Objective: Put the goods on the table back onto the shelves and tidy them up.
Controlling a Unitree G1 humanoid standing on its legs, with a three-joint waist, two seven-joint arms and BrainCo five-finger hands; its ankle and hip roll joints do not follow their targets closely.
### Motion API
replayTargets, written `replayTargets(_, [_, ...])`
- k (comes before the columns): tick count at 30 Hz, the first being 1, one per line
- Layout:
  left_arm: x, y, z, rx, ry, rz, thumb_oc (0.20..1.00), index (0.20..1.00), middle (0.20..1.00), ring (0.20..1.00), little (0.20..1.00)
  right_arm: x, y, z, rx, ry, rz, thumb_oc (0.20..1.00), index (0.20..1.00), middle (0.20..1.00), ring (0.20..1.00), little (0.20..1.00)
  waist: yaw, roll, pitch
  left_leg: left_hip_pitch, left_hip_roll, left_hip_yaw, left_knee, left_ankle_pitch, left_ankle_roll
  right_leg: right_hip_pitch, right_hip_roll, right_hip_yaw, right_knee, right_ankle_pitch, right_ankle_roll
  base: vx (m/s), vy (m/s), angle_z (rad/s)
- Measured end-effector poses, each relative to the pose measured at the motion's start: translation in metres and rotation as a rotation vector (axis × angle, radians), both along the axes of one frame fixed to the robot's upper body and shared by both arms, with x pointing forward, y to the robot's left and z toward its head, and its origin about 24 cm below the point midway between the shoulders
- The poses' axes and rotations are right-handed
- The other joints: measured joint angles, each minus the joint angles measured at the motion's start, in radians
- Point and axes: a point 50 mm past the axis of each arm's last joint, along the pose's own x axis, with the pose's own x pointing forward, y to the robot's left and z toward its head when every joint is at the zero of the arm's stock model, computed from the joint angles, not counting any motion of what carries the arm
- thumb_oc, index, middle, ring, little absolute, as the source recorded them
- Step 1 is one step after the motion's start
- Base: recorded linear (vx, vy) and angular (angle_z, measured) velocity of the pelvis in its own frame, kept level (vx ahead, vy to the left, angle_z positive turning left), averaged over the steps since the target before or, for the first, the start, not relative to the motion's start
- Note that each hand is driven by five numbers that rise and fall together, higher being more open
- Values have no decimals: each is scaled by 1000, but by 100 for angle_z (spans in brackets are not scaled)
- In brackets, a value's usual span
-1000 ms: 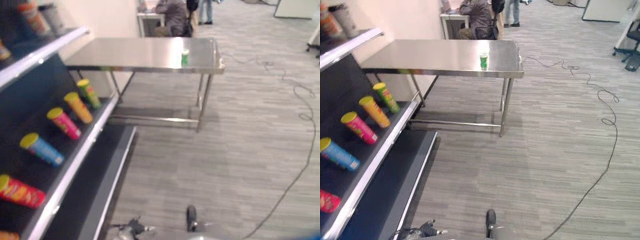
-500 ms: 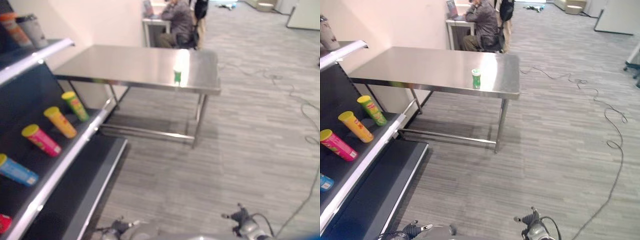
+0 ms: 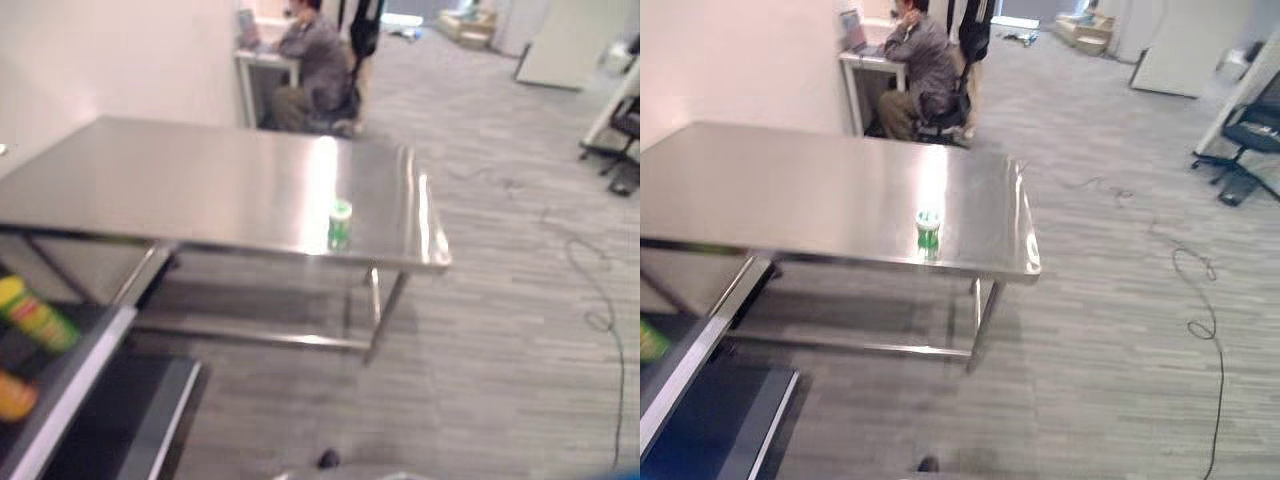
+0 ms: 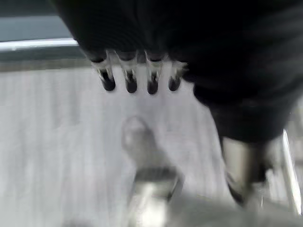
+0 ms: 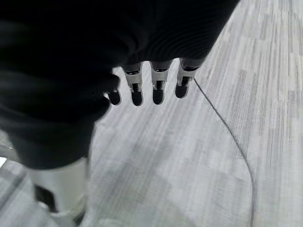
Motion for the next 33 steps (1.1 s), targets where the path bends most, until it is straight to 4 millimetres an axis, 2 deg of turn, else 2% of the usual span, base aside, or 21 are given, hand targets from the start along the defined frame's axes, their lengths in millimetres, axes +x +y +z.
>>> replayTargets(1, [20,-3,2,-3,-53,-43,1000,1000,1000,1000,1000,8,-5,2,-11,-25,20,1000,1000,1000,1000,1000,-5,20,0,17,-4,-19,1,-25,-3,-45,-18,-10,-10,-15,-5,207,80,48])
replayTargets(2, [26,-4,2,-2,-64,-71,1000,1000,1000,1000,1000,13,-6,3,-12,-46,30,1000,1000,1000,1000,1000,-13,34,-1,26,-1,-36,-3,-27,-1,-73,-28,-30,-28,-37,-14,117,-35,66])
replayTargets(3, [47,-9,5,-10,-121,-114,1000,1000,1000,1000,1000,25,-8,6,-18,-80,60,1000,1000,1000,1000,1000,-27,56,1,48,13,-55,-6,-22,-11,-129,-23,-54,-106,-55,-14,172,-75,65])
replayTargets(4, [53,-10,6,-12,-141,-125,1000,1000,1000,1000,1000,30,-8,6,-20,-86,80,1000,1000,1000,1000,1000,-27,71,5,50,15,-56,-6,-23,-13,-148,-23,-52,-157,-60,-5,202,-98,67])
replayTargets(6, [77,-22,10,4,-193,-264,1000,1000,1000,1000,1000,39,-7,8,-21,-108,90,1000,1000,1000,1000,1000,-31,73,6,86,9,-93,-6,-53,-61,-156,25,-50,-520,-39,26,128,-63,61])
replayTargets(7, [82,-24,11,17,-201,-331,1000,1000,1000,1000,1000,43,-5,8,-20,-112,98,1000,1000,1000,1000,1000,-30,58,10,97,-2,-96,-7,-66,-67,-171,35,-58,-633,6,10,66,-46,69])
replayTargets(9, [73,-27,9,0,-202,-296,1000,1000,1000,1000,1000,38,-3,7,-11,-108,65,1000,1000,1000,1000,1000,-41,54,12,134,-11,-97,-21,-84,-48,-183,56,-28,-628,71,16,96,-72,39])
replayTargets(11, [42,-25,2,-6,-131,-262,1000,1000,1000,1000,1000,32,0,5,-6,-78,68,1000,1000,1000,1000,1000,-26,28,-5,156,-19,-83,-21,-113,-54,-173,67,-26,-622,102,-9,114,-97,-5])
replayTargets(12, [26,-20,0,-7,-93,-204,1000,1000,1000,1000,1000,27,2,3,1,-65,64,1000,1000,1000,1000,1000,-18,20,-11,162,-18,-85,-20,-117,-61,-148,69,-27,-655,105,-12,68,-66,-3])
replayTargets(13, [19,-17,0,-3,-75,-171,1000,1000,1000,1000,1000,26,3,3,4,-62,59,1000,1000,1000,1000,1000,-14,17,-11,166,-15,-89,-19,-119,-65,-116,79,-28,-699,113,-13,101,-118,0])
replayTargets(15, [-5,-12,-2,0,-13,-100,1000,1000,1000,1000,1000,18,2,2,5,-44,53,1000,1000,1000,1000,1000,-14,8,-13,168,-12,-83,-15,-124,-73,-23,88,-25,-830,195,-40,43,-62,7])
replayTargets(16, [-10,-9,-2,4,0,-82,1000,1000,1000,1000,1000,17,4,1,11,-44,54,1000,1000,1000,1000,1000,-15,-16,-14,161,-27,-80,13,-137,-93,20,75,-21,-876,238,-57,32,-49,5])
replayTargets(17, [-11,2,0,28,4,-64,1000,1000,1000,1000,1000,22,9,1,22,-55,58,1000,1000,1000,1000,1000,-7,-58,12,79,-67,-69,171,-192,-137,26,23,-1,-878,235,-55,40,-75,15])
replayTargets(18, [-11,4,1,32,4,-64,1000,1000,1000,1000,1000,20,10,1,26,-54,53,1000,1000,1000,1000,1000,-7,-68,16,48,-59,-60,191,-217,-96,23,11,7,-878,233,-53,40,-76,34])
replayTargets(19, [-6,3,1,28,-12,-66,1000,1000,1000,1000,1000,17,10,0,31,-50,39,1000,1000,1000,1000,1000,-17,-63,14,29,4,-45,137,-219,-90,25,13,2,-877,227,-46,10,-66,46])
replayTargets(20, [-2,1,1,29,-31,-58,1000,1000,1000,1000,1000,11,10,-1,39,-30,21,1000,1000,1000,1000,1000,-13,-40,14,54,61,6,64,-162,-103,37,23,6,-878,207,-15,-11,-59,28])
replayTargets(22, [-9,1,0,22,-10,-57,1000,1000,1000,1000,1000,10,10,-1,49,-32,18,1000,1000,1000,1000,1000,-13,-28,20,89,62,15,38,-155,-103,52,22,3,-883,206,-14,-18,-58,-12])
replayTargets(24, [-5,4,1,27,-21,-62,1000,1000,1000,1000,1000,9,14,-1,62,-33,19,1000,1000,1000,1000,1000,-19,-47,18,104,64,33,25,-153,-105,60,15,6,-883,197,-2,-14,-80,-23])
replayTargets(26, [-3,3,1,28,-24,-83,1000,1000,1000,1000,1000,-2,13,-2,65,-14,9,1000,1000,1000,1000,1000,-24,-42,18,116,66,44,21,-153,-106,59,18,9,-883,195,0,-4,-97,-21])
replayTargets(28, [-7,6,2,26,-8,-82,1000,1000,1000,1000,1000,-8,4,-1,63,-21,-79,1000,1000,1000,1000,1000,-36,-39,16,119,74,60,9,-154,-118,48,28,35,-882,196,-1,2,-71,-29])
replayTargets(33, [-8,15,4,32,6,-89,1000,1000,1000,1000,1000,-51,-22,2,31,99,-160,1000,1000,1000,1000,1000,-60,-60,17,121,89,61,1,-148,-125,45,45,42,-883,204,-12,3,-83,-4])
